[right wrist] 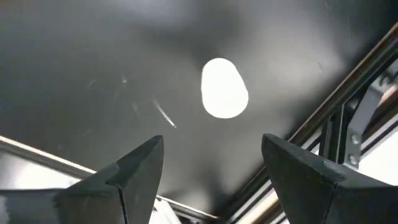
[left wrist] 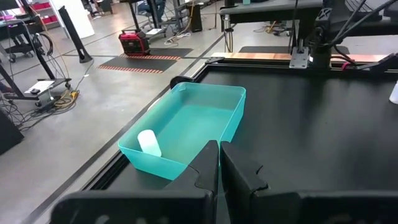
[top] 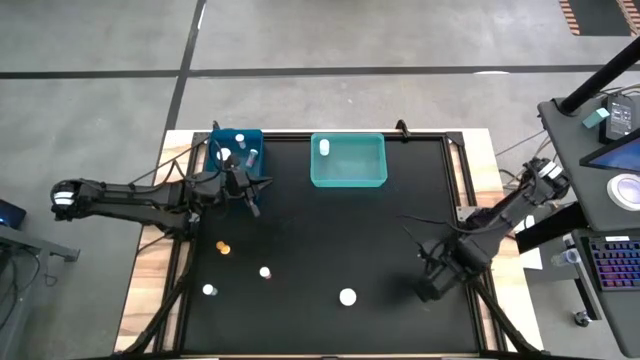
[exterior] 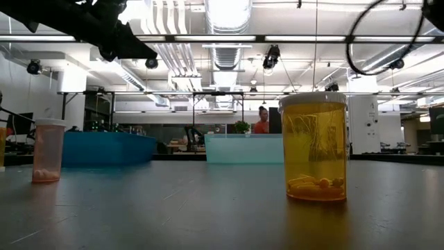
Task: Pick and place medicine bottles into bin by pill shape (circle, oval)
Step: Put the white capsule bottle into the blue bin
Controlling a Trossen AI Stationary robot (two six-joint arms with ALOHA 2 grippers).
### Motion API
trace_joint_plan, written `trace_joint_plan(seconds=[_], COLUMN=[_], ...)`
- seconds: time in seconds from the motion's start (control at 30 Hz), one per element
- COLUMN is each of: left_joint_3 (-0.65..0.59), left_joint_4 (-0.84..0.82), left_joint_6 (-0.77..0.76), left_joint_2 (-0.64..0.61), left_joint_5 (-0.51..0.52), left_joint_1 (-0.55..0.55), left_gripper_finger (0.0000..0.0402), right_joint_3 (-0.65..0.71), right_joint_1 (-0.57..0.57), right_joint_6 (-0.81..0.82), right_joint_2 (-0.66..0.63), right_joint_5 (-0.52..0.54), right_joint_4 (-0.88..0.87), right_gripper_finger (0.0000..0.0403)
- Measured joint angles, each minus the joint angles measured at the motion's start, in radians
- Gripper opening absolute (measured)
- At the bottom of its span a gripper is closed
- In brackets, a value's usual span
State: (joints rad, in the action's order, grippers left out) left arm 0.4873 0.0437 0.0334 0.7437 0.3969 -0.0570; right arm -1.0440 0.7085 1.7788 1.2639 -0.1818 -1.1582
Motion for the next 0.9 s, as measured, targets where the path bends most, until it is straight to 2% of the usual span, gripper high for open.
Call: trace_joint_plan(seconds=[0.17, 0.33, 0.57, 0.9], left_joint_3=[0.000, 0.000, 0.000, 0.000], left_joint_4=[0.000, 0.001, 0.001, 0.001], left_joint_6=[0.000, 0.000, 0.000, 0.000], left_joint_2=[0.000, 0.002, 0.002, 0.002], left_joint_5=[0.000, 0.000, 0.002, 0.003], left_joint_1=[0.000, 0.000, 0.000, 0.000], left_gripper_finger=[0.0000, 0.0000, 0.0000, 0.0000], right_joint_3=[0.125, 0.207, 0.249, 0.252], right_joint_1=[0.034, 0.034, 0.033, 0.033], right_joint_6=[0.081, 0.082, 0.106, 0.107], right_joint_2=[-0.050, -0.051, -0.031, -0.015], right_joint_5=[0.002, 0.006, 0.010, 0.077], right_joint_4=[0.136, 0.273, 0.281, 0.281], right_gripper_finger=[0.0262, 0.0262, 0.0262, 0.0258])
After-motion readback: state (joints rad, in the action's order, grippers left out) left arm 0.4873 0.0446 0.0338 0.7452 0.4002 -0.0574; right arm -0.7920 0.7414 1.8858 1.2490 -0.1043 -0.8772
